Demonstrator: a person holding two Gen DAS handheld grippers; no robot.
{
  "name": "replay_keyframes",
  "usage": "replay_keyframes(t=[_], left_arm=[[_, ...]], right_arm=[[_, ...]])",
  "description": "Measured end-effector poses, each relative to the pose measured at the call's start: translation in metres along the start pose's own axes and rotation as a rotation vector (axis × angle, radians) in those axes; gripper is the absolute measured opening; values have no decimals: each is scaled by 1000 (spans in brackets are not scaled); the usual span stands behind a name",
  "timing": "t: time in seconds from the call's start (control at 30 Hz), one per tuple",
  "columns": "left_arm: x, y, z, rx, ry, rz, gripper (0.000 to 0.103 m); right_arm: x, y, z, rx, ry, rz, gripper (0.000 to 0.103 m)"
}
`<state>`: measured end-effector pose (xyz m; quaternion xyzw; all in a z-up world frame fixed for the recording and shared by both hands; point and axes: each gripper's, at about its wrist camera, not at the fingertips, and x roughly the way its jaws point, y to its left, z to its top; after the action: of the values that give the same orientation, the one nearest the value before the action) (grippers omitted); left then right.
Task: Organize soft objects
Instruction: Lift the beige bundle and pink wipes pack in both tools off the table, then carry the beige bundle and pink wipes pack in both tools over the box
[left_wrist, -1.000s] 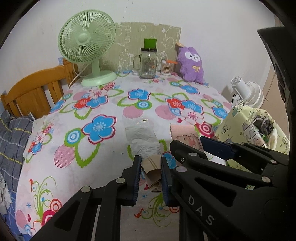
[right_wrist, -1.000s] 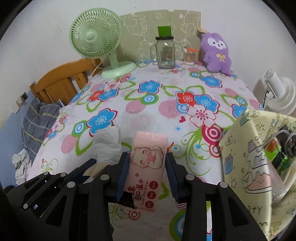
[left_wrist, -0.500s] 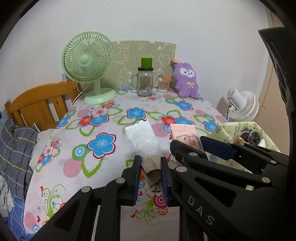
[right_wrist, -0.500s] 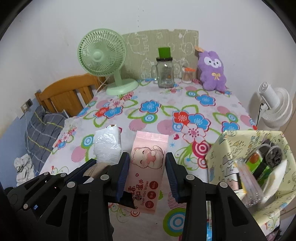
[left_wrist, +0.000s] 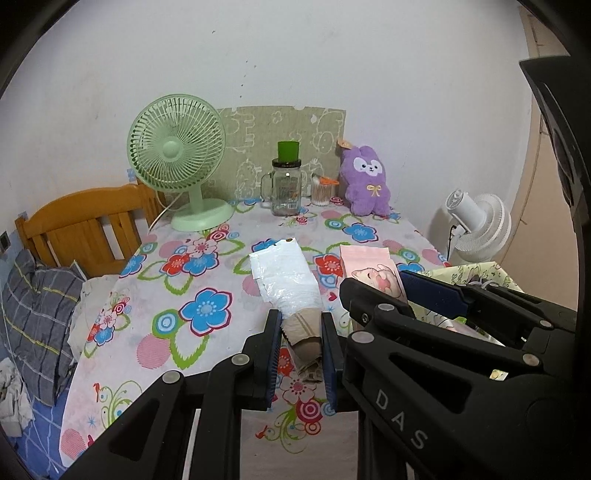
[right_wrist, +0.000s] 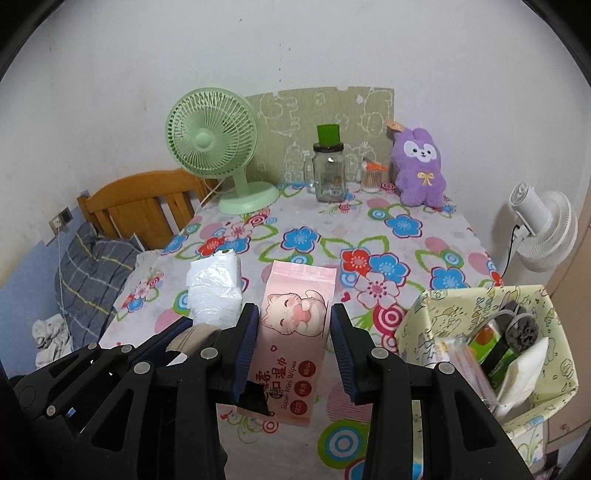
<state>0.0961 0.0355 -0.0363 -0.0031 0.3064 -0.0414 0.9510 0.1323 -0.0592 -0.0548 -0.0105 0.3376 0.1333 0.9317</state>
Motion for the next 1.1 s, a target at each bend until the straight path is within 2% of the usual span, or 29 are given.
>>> replay_keyframes(t=[0.5,1.1], left_arm=[[-7,-30,6,-2,-27,-17,19],[1,-73,10,57,-38,-71,19]], right_arm=[[-23,-25,5,-25,-42,-21,43],[-38,-69,0,2,-69,-76,43]])
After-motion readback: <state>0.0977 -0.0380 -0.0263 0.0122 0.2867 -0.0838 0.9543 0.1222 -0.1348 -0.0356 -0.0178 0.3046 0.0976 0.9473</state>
